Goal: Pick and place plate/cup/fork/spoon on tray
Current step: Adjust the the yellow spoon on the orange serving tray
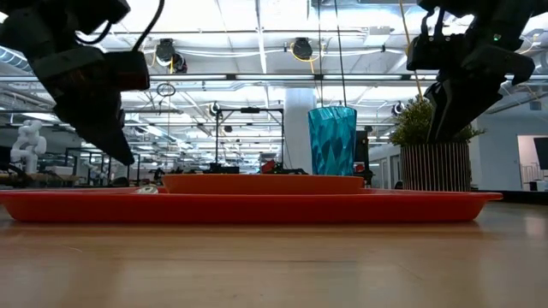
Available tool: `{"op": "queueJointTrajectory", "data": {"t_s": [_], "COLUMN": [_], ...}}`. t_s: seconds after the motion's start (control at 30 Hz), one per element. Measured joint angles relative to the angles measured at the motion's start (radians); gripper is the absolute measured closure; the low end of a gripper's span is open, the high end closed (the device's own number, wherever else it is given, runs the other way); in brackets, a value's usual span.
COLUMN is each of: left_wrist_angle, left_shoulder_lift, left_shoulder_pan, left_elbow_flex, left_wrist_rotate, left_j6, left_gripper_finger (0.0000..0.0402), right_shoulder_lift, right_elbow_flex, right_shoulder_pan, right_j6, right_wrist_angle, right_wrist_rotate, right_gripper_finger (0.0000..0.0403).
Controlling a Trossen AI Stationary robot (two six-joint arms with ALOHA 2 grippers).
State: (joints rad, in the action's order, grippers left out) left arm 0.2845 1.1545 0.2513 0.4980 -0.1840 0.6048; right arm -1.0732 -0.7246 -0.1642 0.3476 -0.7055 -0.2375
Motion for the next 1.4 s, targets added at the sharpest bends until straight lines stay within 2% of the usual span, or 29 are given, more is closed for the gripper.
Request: {"op": "queueJointTrajectory", "data": {"t_s": [0.43,0.63,0.87,1.4], "left_wrist_angle": [-0.034,-0.128,-0.136,-0.112], "left_shoulder_lift": [0.005,0.097,0.178,0.181], "left_shoulder_pan": [0.129,0.149,0.156,0.122], "left_elbow_flex": [0.000,0.000,-0.001,-0.001], "left_wrist_rotate": [-0.114,-0.116,-0.116,-0.132], "left_j6": [-0.107,-0.116,-0.134,-0.235], "left_gripper_finger": [0.0376,0.0376,0.0376,0.0376], "right_shoulder_lift": [0.000,0.000,0.000,0.000], "right_elbow_flex": [0.000,0.000,-0.001,-0.001], "right_shoulder_pan": [0.000,0.000,0.000,0.000], "right_j6": [0.033,0.026,0.015,0.029], "right_wrist_angle": [0.000,0.006,0.013,0.040], "right_wrist_rotate": [0.002,0.002,0.002,0.006], "right_gripper_finger": [0.0250,0.0250,0.0250,0.0250]}}
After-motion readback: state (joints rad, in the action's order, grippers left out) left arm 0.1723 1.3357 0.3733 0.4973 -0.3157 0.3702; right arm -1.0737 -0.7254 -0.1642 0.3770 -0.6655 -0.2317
